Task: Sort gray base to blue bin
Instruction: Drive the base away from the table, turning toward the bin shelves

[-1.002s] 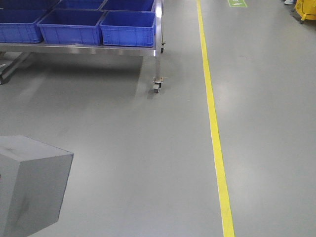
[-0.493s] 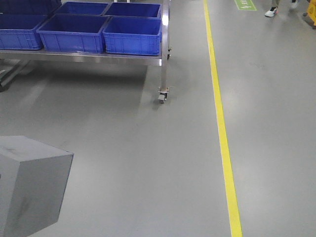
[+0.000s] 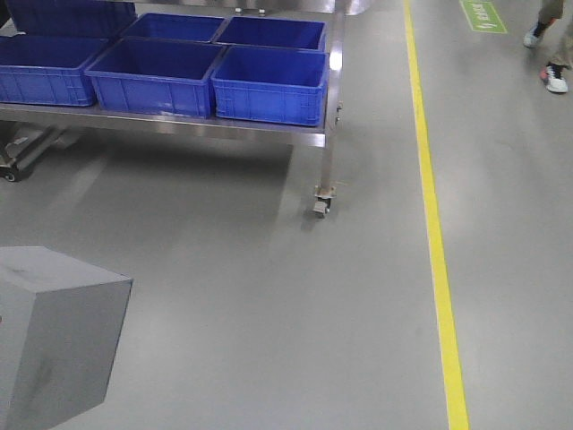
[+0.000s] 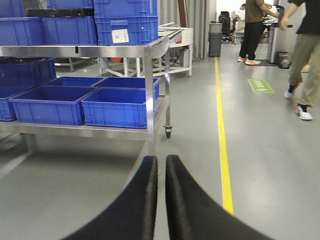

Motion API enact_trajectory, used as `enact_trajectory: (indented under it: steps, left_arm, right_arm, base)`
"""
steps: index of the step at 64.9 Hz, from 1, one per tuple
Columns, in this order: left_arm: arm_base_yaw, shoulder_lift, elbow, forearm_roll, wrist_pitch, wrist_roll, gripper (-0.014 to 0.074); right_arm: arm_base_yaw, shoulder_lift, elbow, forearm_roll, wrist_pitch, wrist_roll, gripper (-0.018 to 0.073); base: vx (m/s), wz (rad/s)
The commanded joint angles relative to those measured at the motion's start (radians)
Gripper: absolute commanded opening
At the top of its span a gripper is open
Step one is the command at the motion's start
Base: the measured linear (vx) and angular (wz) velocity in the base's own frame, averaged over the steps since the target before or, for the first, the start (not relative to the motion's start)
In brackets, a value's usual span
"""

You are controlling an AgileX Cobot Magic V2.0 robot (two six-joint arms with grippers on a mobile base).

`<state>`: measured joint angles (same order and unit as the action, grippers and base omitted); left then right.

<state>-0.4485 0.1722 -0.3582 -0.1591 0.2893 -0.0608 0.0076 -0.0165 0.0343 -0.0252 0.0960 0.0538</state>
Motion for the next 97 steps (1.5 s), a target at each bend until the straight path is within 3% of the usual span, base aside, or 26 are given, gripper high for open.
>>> enact_trajectory:
  steps: [1,39,97]
  left_arm:
    - [-0.008,0.011,-0.028,-0.014,-0.108,-0.003,0.0007]
    - [-0.008,0.011,-0.028,-0.014,-0.108,-0.003,0.0007]
    - [-0.008,0.011,-0.028,-0.014,-0.108,-0.003,0.0007]
  right_arm:
    - [-0.004,-0.009,-0.004,-0.006,-0.080,-0.007,-0.0004]
    - [-0.004,-0.009,-0.004,-0.006,-0.080,-0.007,-0.0004]
    - [-0.004,-0.009,-0.004,-0.006,-0.080,-0.007,-0.0004]
  base:
    - [0.44,0.15]
    - [0.42,0.27]
    - [0.40,0.65]
